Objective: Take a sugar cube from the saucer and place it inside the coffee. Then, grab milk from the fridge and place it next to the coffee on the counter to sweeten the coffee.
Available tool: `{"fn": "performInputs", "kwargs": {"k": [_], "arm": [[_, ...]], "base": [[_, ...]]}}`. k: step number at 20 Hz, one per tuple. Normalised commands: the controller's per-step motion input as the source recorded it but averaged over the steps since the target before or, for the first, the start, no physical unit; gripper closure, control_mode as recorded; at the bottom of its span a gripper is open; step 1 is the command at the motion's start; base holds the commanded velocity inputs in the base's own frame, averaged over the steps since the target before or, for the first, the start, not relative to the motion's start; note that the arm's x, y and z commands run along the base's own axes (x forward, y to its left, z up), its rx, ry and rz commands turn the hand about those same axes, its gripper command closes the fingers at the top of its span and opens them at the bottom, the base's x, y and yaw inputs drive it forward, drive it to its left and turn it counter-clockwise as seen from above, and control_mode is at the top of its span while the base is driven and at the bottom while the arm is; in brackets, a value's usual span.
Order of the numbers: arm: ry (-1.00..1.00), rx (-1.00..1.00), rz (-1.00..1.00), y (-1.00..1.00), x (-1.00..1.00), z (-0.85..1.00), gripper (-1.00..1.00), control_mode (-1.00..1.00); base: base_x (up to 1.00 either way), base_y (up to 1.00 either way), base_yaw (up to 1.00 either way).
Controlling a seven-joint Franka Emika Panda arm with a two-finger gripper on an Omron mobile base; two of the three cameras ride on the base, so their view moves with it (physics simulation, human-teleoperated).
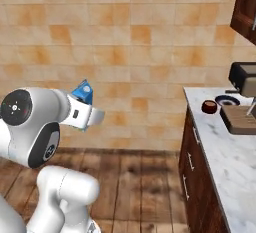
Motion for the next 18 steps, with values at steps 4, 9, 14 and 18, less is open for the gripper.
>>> {"fn": "performInputs", "kwargs": {"k": [4, 9, 14, 18], "arm": [[0.00, 0.00, 0.00, 0.00, 0.00, 0.00, 1.00, 1.00], [0.00, 0.00, 0.00, 0.00, 0.00, 0.00, 1.00, 1.00], [0.00, 0.00, 0.00, 0.00, 0.00, 0.00, 1.00, 1.00], [0.00, 0.00, 0.00, 0.00, 0.00, 0.00, 1.00, 1.00]], "base": [[1.00, 0.00, -0.39], [1.00, 0.10, -0.59], [1.00, 0.39, -0.63], [1.00, 0.62, -0.57]]}}
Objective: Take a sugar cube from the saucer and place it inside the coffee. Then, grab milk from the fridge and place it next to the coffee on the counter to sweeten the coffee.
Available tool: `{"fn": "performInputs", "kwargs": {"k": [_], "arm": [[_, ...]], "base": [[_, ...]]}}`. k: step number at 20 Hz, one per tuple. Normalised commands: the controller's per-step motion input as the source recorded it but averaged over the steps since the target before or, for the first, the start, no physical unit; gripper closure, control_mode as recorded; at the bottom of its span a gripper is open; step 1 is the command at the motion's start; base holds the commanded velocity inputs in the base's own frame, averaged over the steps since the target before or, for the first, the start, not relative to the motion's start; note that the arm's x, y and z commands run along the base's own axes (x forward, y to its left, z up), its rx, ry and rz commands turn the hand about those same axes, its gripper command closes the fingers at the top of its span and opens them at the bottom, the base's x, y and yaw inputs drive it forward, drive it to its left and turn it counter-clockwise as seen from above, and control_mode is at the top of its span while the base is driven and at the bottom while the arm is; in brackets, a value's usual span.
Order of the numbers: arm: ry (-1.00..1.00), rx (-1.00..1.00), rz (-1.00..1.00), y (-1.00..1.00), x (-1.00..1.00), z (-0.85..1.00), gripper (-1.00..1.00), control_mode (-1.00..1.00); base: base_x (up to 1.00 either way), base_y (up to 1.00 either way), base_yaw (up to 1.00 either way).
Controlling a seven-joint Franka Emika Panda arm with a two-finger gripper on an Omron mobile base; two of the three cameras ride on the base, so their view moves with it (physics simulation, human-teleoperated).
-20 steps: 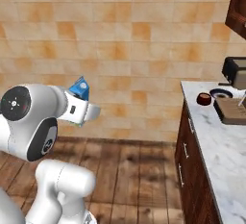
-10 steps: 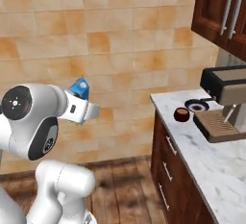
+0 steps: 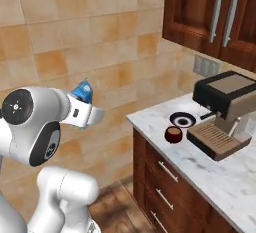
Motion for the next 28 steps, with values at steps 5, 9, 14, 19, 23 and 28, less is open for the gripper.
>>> {"fn": "performInputs", "kwargs": {"k": [5, 9, 14, 19, 23, 28], "arm": [[0.00, 0.00, 0.00, 0.00, 0.00, 0.00, 1.00, 1.00], [0.00, 0.00, 0.00, 0.00, 0.00, 0.00, 1.00, 1.00], [0.00, 0.00, 0.00, 0.00, 0.00, 0.00, 1.00, 1.00], [0.00, 0.00, 0.00, 0.00, 0.00, 0.00, 1.00, 1.00], [0.00, 0.00, 0.00, 0.00, 0.00, 0.00, 1.00, 1.00], [0.00, 0.00, 0.00, 0.00, 0.00, 0.00, 1.00, 1.00]], "base": [[0.63, 0.61, -0.71], [0.39, 0.41, -0.81], [0.76, 0.52, -0.61], [0.72, 0.12, -0.26], [-0.18, 0.07, -0.33], [-0.44, 0.01, -0.27]]}}
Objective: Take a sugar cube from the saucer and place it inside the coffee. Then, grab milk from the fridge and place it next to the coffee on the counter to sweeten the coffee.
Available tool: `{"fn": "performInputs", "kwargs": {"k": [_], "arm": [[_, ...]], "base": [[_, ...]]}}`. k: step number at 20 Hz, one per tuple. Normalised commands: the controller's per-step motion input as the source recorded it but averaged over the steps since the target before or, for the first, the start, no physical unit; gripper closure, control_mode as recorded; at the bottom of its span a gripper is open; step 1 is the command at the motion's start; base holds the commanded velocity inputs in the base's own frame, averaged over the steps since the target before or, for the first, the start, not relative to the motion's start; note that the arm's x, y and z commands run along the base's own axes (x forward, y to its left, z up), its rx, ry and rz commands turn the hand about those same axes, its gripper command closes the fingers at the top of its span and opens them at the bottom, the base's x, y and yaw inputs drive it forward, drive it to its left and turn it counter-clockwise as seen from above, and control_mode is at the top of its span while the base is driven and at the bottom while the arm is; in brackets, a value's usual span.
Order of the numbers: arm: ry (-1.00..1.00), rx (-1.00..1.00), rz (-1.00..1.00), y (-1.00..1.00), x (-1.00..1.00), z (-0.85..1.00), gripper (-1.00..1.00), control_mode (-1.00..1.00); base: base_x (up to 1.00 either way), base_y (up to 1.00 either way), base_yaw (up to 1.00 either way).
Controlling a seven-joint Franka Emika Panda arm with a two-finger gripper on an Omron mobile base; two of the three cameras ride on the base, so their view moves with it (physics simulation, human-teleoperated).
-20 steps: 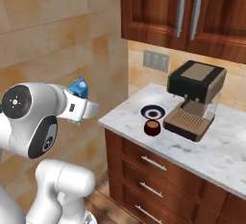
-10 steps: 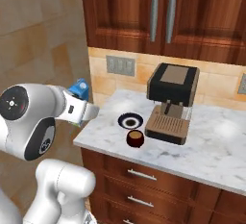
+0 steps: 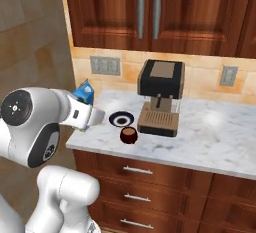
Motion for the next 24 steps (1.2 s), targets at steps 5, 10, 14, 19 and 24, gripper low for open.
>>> {"fn": "performInputs", "kwargs": {"k": [5, 10, 14, 19, 24], "arm": [[0.00, 0.00, 0.00, 0.00, 0.00, 0.00, 1.00, 1.00], [0.05, -0.05, -0.24, 0.56, 0.08, -0.05, 1.00, -1.00], [0.16, -0.04, -0.52, 0.92, 0.12, -0.14, 1.00, -1.00], [0.28, -0.02, -0.63, 0.57, 0.25, -0.31, 1.00, -1.00], [0.20, -0.04, -0.44, 0.16, 0.65, -0.10, 1.00, -1.00]], "base": [[0.18, 0.04, -0.10], [0.03, 0.06, -0.02], [0.00, 0.00, 0.00], [0.00, 0.00, 0.00], [0.00, 0.00, 0.00]]}}
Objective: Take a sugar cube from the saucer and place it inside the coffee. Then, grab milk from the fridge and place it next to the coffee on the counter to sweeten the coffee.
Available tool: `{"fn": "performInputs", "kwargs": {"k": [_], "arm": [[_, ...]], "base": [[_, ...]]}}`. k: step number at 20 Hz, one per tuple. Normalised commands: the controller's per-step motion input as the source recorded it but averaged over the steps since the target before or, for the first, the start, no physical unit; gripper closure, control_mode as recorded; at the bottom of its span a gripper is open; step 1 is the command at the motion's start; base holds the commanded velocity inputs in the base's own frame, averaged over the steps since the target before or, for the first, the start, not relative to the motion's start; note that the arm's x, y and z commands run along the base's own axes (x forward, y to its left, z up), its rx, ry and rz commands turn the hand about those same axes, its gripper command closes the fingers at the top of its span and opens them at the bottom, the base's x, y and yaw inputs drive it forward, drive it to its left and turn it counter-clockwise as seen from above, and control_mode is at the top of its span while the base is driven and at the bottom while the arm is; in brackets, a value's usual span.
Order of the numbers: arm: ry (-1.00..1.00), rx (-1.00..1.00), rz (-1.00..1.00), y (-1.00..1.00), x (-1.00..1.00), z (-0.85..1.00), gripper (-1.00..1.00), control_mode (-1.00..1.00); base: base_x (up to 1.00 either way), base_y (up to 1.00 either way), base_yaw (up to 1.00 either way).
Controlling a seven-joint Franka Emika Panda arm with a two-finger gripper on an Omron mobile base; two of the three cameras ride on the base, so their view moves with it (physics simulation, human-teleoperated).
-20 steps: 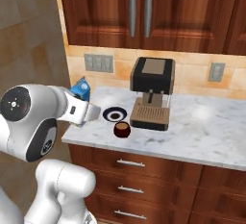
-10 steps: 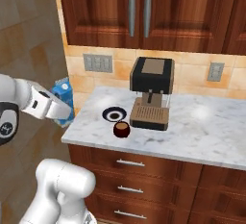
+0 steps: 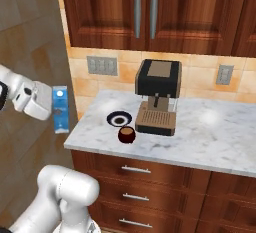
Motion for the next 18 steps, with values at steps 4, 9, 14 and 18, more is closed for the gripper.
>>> {"fn": "performInputs", "kwargs": {"k": [4, 9, 14, 18], "arm": [[0.00, -0.02, -0.13, 0.00, 0.40, -0.24, 1.00, -1.00], [0.06, -0.09, -0.11, 0.00, 0.39, -0.71, 1.00, -1.00], [0.02, -0.02, -0.07, -0.13, 0.17, -0.44, 1.00, -1.00], [0.00, 0.00, -0.03, -0.39, 0.18, -0.19, 1.00, -1.00]], "base": [[0.00, 0.00, 0.00], [0.00, 0.00, 0.00], [0.00, 0.00, 0.00], [0.00, 0.00, 0.00]]}}
